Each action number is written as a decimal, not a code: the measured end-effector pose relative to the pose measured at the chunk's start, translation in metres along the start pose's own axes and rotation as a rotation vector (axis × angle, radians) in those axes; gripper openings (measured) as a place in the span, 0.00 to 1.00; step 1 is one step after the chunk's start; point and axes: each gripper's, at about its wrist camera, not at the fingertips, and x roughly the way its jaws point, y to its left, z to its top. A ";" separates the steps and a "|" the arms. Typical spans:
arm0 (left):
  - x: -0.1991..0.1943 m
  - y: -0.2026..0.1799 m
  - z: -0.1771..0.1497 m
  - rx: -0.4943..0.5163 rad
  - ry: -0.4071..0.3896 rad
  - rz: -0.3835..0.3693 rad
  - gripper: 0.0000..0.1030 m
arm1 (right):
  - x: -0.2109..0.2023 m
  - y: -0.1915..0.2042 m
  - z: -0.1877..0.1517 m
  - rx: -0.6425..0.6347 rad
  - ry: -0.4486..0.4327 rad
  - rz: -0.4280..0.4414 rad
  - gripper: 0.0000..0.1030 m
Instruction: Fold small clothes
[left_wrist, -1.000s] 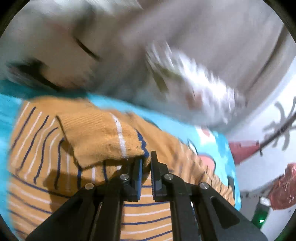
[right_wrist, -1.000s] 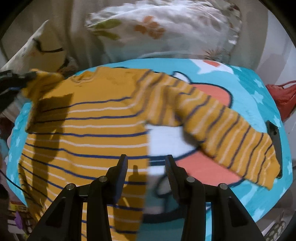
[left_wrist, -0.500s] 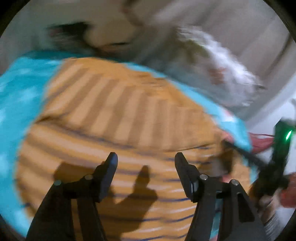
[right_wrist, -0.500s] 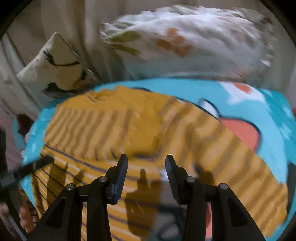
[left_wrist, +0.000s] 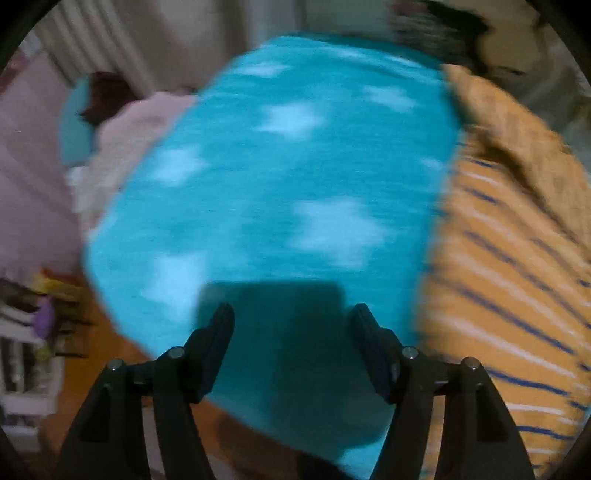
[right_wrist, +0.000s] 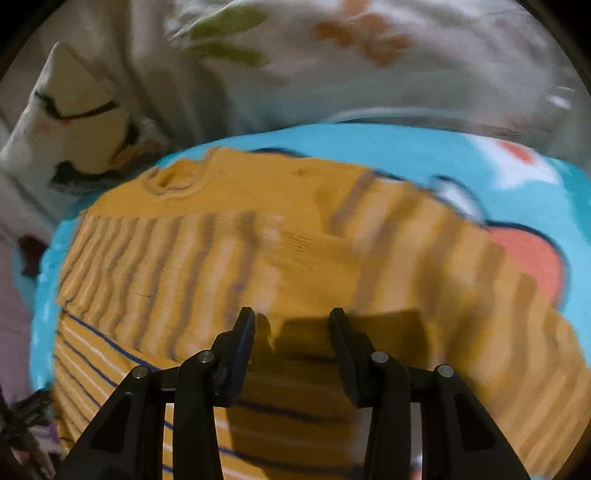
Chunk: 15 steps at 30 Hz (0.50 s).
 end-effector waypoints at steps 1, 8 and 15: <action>0.000 0.011 0.002 -0.019 0.003 -0.015 0.64 | -0.009 -0.008 -0.007 0.010 -0.011 -0.047 0.46; -0.037 0.014 0.015 -0.021 -0.091 -0.294 0.64 | -0.082 -0.095 -0.096 0.339 -0.021 -0.011 0.50; -0.058 -0.066 0.022 0.108 -0.080 -0.476 0.64 | -0.116 -0.174 -0.188 0.755 -0.074 -0.052 0.50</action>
